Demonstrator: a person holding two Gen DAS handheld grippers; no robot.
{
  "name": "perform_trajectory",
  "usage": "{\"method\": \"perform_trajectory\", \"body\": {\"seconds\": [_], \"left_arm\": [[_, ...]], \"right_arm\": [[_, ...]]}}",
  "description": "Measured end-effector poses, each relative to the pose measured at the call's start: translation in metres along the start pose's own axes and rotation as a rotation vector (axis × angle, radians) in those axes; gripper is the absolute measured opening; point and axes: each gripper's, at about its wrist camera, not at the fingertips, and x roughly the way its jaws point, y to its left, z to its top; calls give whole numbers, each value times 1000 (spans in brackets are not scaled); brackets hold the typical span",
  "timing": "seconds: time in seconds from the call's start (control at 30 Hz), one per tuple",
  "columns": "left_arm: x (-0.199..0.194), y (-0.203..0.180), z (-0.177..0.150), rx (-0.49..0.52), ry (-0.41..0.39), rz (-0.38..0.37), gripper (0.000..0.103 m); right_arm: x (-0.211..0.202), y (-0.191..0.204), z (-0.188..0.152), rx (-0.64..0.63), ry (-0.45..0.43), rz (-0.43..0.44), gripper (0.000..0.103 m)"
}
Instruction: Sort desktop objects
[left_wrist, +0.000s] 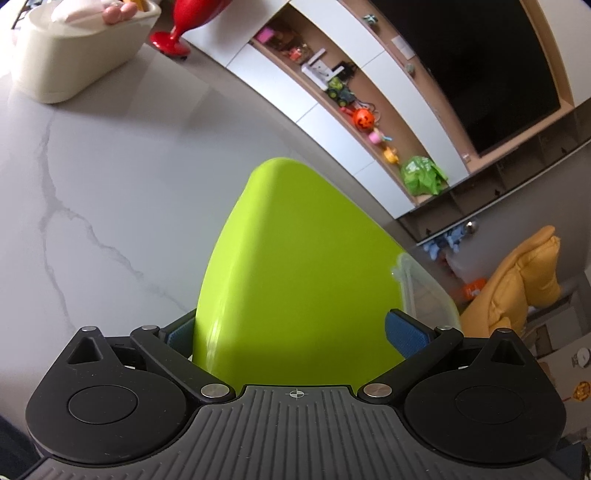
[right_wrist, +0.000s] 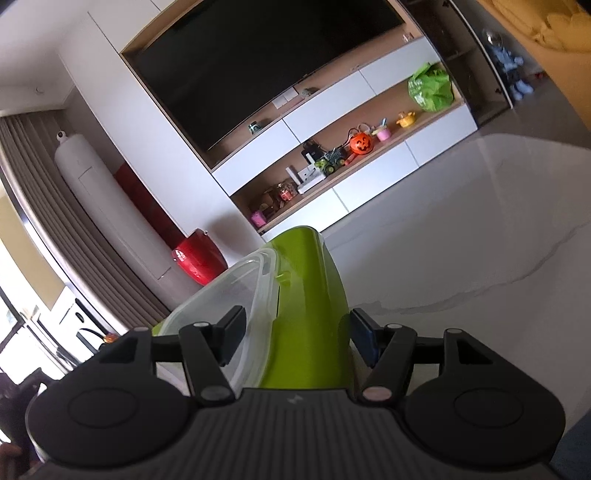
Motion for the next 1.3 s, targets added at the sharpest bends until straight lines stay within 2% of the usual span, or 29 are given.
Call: {"method": "perform_trajectory", "body": {"seconds": [0.07, 0.27, 0.33, 0.4, 0.5, 0.57, 0.67, 0.73, 0.87, 0.93, 1.1, 1.17, 1.3], "left_arm": [[-3, -3, -3, 21, -13, 19, 103], [-18, -32, -10, 148, -85, 160, 103], [-21, -38, -12, 165, -88, 170, 103], [-21, -42, -14, 184, -82, 179, 103], [-21, -47, -19, 211, -72, 193, 103], [-21, -51, -22, 230, -66, 202, 103], [-21, -57, -26, 259, -58, 219, 103], [-19, -61, -28, 283, -58, 238, 103], [-17, -65, -29, 320, -61, 254, 103], [-16, -65, -28, 324, -62, 248, 103], [-17, -53, -18, 270, -66, 188, 103], [-20, -48, -12, 243, -66, 148, 103], [-24, -51, -5, 260, -80, 66, 103]], "right_arm": [[-3, 1, -3, -3, 8, 1, 68], [-11, -4, -7, 30, 15, -3, 75], [-12, -2, -3, 18, 8, -25, 84], [-13, 1, 4, 0, -14, -53, 97], [-7, 4, 22, -43, -60, -97, 103], [5, 7, 34, -83, -40, -77, 100], [31, 13, 45, -125, 76, -11, 97], [42, 15, 44, -134, 116, 8, 97], [54, 16, 39, -197, 115, -3, 97], [62, 16, 40, -244, 179, 25, 96], [62, 11, 45, -88, 222, 50, 69], [57, 6, 46, -38, 211, 56, 64], [45, 3, 38, -24, 141, 40, 64]]}}
